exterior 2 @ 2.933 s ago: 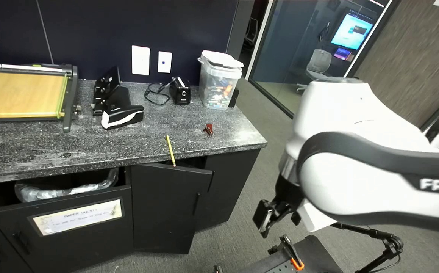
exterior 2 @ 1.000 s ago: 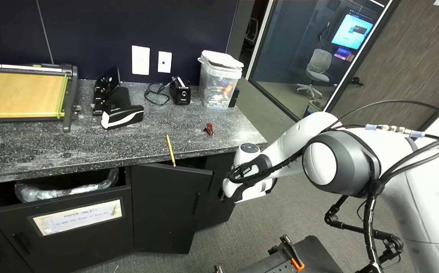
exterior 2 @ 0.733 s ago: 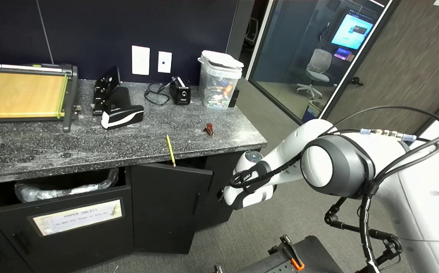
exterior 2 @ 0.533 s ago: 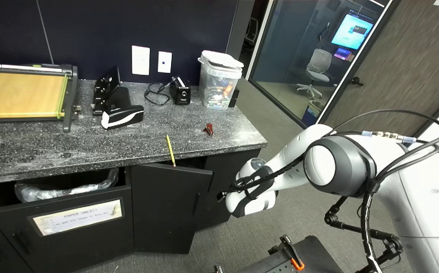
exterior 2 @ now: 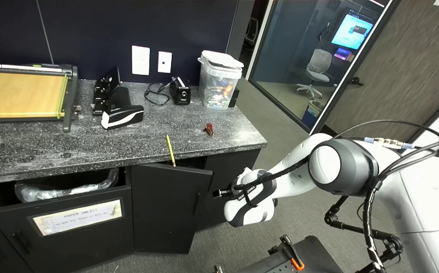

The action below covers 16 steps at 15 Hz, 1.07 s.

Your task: Open the bottom right cabinet door

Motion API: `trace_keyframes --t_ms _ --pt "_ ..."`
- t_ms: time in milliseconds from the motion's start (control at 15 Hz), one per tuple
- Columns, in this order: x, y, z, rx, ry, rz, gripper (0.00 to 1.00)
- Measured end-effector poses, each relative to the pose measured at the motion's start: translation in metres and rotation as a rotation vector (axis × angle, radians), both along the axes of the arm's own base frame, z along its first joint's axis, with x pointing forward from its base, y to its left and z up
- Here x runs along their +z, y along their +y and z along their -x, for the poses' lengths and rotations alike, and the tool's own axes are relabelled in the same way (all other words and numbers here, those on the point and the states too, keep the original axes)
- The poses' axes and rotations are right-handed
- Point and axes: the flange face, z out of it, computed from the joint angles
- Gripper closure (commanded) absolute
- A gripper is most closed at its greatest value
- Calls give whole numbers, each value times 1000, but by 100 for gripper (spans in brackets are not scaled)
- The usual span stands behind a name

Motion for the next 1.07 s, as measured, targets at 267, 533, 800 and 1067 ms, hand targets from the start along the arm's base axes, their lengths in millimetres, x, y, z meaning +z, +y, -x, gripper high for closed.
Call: trace_keyframes --t_ms 267,533,800,1067 --pt "19 5 -27 5 -64 4 0" --pt "24 17 -52 15 -75 6 0" --pt "9 36 -68 21 -55 -1 42" --pt "-2 47 -76 24 -64 -6 71"
